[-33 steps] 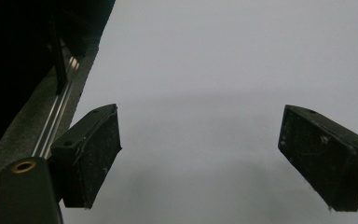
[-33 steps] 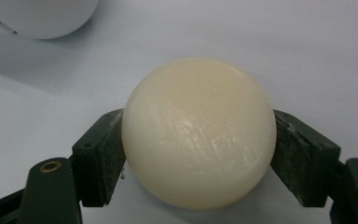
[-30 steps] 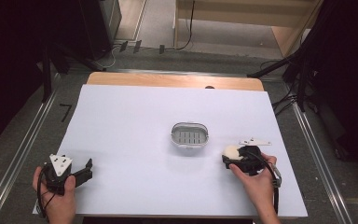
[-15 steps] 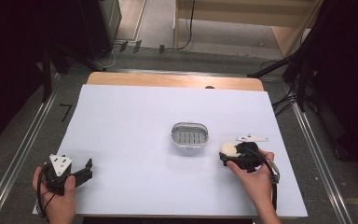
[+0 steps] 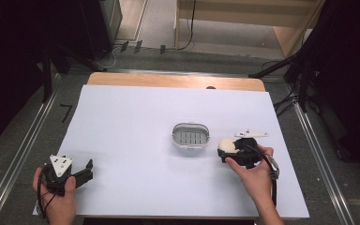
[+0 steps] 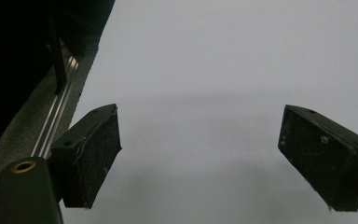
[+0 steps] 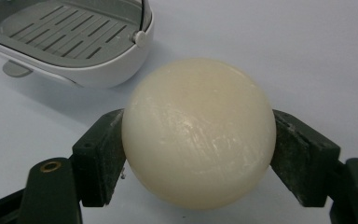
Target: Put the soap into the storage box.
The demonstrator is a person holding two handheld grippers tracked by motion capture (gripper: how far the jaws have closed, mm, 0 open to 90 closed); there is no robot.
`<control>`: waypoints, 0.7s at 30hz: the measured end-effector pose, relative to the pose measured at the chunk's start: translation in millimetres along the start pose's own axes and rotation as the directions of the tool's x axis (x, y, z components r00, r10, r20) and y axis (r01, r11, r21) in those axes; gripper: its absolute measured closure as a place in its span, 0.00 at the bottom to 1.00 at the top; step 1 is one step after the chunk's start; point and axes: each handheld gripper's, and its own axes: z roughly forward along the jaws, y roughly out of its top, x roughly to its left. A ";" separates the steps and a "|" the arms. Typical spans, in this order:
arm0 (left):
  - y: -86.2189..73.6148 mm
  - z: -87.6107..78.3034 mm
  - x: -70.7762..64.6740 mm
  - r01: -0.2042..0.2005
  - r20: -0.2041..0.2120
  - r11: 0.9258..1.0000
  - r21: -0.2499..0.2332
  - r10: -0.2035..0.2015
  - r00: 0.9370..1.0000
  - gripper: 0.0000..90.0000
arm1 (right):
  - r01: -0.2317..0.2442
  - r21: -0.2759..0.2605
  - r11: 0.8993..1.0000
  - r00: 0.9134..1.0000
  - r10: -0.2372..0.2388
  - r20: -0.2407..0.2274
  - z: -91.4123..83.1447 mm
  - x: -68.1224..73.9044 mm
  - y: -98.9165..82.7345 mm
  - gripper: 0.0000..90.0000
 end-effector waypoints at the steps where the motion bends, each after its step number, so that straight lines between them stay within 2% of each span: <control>1: 0.0 0.0 0.0 0.000 0.000 1.000 0.000 0.000 1.000 0.15 | 0.000 0.000 1.000 1.000 0.000 0.000 0.0 0.0 0.0 0.28; 21: 0.0 0.0 0.4 -0.004 0.003 1.000 0.002 0.004 1.000 0.15 | 0.038 -0.024 0.999 0.999 -0.039 -0.014 -3.2 16.2 22.9 0.28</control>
